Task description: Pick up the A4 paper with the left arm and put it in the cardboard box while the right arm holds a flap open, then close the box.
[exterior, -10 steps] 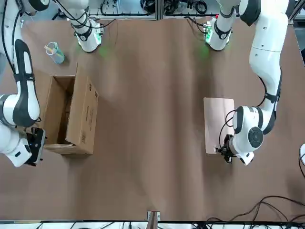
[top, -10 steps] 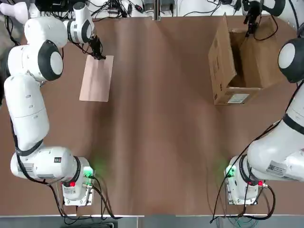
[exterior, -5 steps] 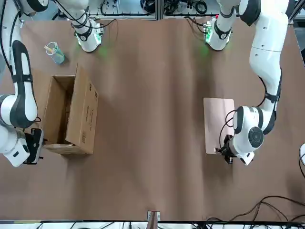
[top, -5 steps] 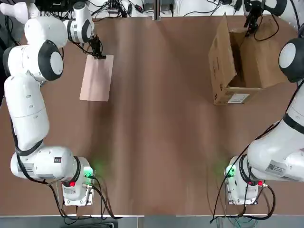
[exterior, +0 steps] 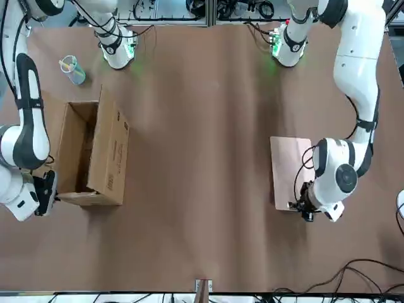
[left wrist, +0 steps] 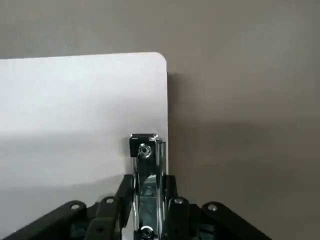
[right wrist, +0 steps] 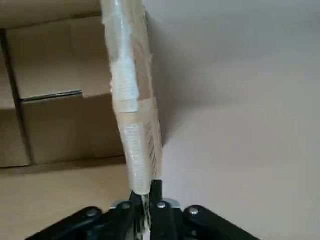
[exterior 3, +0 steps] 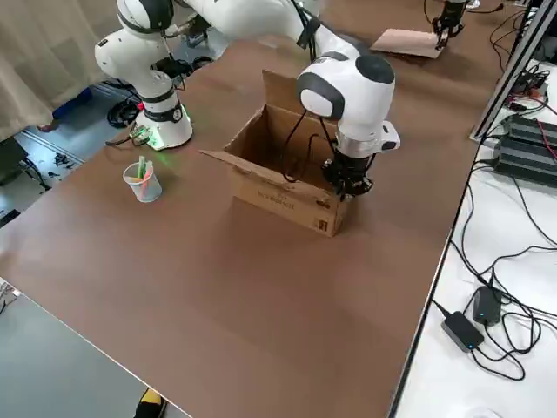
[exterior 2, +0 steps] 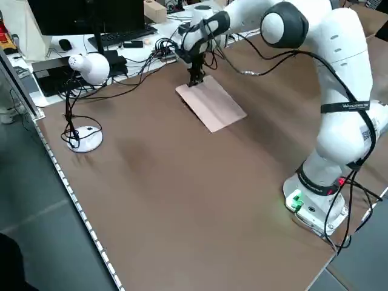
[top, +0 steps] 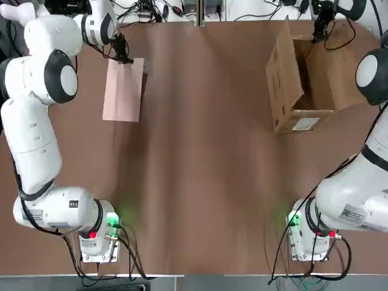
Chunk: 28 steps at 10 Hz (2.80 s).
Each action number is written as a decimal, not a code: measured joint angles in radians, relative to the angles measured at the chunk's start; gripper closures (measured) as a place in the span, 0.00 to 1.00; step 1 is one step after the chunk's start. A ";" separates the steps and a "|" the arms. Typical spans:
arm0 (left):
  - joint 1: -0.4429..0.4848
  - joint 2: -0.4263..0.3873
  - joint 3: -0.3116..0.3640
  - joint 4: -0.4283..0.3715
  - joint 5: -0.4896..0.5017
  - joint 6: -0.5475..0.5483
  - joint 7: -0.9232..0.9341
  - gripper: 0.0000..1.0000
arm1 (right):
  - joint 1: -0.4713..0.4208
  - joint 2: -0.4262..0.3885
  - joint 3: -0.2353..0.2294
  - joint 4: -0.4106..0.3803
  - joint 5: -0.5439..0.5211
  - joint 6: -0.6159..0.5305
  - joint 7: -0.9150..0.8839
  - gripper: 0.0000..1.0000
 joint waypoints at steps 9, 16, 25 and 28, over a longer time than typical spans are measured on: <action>0.004 -0.252 -0.001 0.064 0.001 -0.334 0.110 0.70 | 0.024 0.000 0.005 0.001 0.007 0.002 0.057 0.96; -0.001 -0.341 -0.045 0.176 -0.001 -0.575 0.113 0.70 | 0.224 -0.038 0.014 0.018 0.038 -0.090 0.306 0.96; -0.013 -0.419 -0.098 0.273 -0.101 -0.801 0.112 0.70 | 0.573 -0.050 0.016 0.036 0.079 -0.090 0.664 0.96; -0.075 -0.419 -0.108 0.310 -0.106 -0.814 -0.043 0.70 | 0.610 -0.041 0.016 0.054 0.085 -0.031 0.744 0.96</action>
